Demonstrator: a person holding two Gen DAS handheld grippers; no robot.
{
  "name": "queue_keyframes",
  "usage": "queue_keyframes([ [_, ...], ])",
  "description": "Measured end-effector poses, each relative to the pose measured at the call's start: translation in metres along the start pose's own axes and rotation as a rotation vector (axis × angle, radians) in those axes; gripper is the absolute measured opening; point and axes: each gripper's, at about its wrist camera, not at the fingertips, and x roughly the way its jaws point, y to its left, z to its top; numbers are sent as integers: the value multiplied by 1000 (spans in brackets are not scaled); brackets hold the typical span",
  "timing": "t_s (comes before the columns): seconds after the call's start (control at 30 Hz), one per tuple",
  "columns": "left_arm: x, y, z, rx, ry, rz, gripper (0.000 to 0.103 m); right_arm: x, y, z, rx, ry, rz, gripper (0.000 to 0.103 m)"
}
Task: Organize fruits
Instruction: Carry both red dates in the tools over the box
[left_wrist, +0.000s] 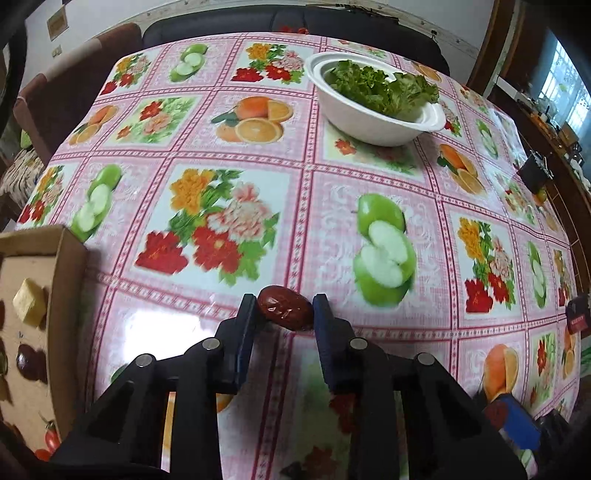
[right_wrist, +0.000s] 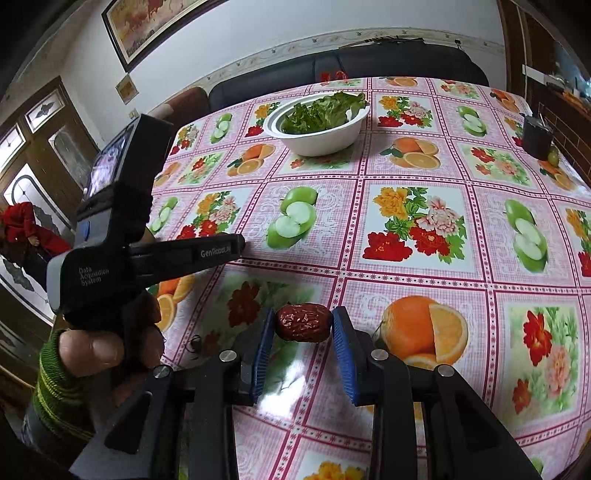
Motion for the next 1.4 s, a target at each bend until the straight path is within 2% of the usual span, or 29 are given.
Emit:
queue_keyframes([
  [0.17, -20, 11, -20, 0, -8, 22, 28, -12, 5, -3, -2, -14, 13, 33],
  [0.4, -74, 30, -58, 3, -69, 55, 28, -26, 15, -12, -3, -28, 42, 33],
  [0.73, -127, 55, -94, -20, -132, 89, 28, -47, 51, -25, -60, -48, 98, 33],
  [1.4, -162, 95, -122, -64, -183, 152, 28, -74, 103, -21, -164, -103, 141, 33],
])
